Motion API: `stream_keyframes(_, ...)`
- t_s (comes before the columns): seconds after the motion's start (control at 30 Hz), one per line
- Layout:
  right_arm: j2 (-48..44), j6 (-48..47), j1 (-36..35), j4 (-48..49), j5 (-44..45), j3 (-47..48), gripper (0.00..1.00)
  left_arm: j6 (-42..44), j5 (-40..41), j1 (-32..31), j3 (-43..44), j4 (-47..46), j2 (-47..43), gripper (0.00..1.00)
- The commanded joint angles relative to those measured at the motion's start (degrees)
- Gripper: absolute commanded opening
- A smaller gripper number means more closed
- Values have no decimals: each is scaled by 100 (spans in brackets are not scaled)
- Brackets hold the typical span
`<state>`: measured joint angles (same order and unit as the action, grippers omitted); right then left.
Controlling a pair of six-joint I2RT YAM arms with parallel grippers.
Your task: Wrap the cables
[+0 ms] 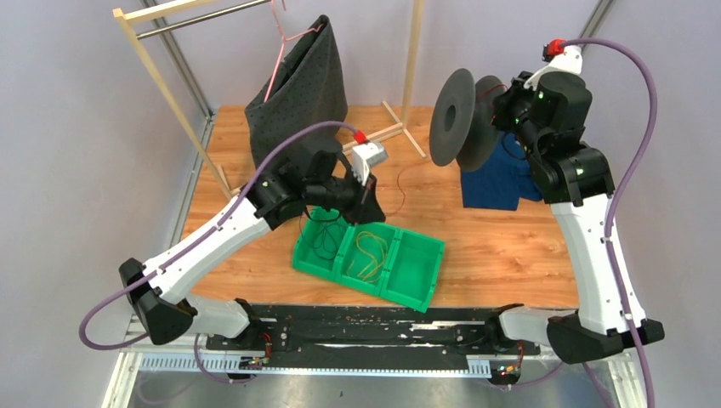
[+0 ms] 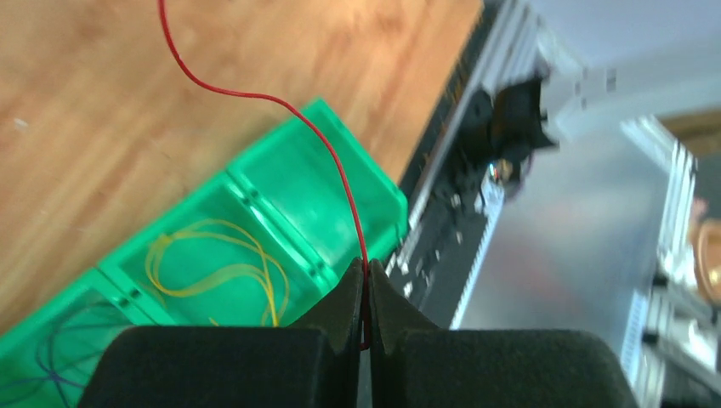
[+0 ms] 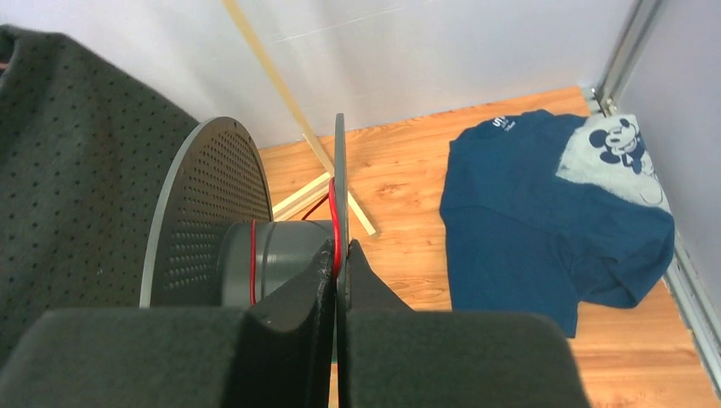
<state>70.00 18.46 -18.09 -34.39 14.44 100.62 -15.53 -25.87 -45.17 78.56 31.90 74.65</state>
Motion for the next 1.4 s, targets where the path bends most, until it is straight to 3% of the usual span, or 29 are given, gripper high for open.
stream_keyframes(0.0, 75, 664, 501, 353, -328, -2, 1, 880, -581, -398, 435, 2007, 134, 0)
stream_keyframes(0.17, 294, 508, 641, 457, -660, -362, 1, 1544, -946, -852, 1096, 2310, 9, 0)
stream_keyframes(0.33, 256, 258, 606, 326, -1131, -870, 1, 1377, -1064, -853, 1800, 975, -66, 0)
stream_keyframes(0.5, 161, -16, 360, -23, -1572, -1185, 1, 679, -1289, -845, 2406, -671, 353, 0)
stream_keyframes(0.63, -46, -320, 112, -35, -1949, -1511, 1, 245, -1289, -819, 3108, -1361, 1021, 0)
stream_keyframes(0.9, -736, -644, -366, -39, -2724, -2191, 1, -1261, -1402, -123, 3822, -2878, 2198, 0)
stream_keyframes(1.13, -1319, -741, -645, -313, -3165, -2434, 1, -1676, -1320, 333, 3574, -3080, 2622, 0)
stream_keyframes(1.37, -1818, -998, -651, -1086, -3368, -2062, 1, -2031, -799, 1149, 1888, -3775, 2012, 0)
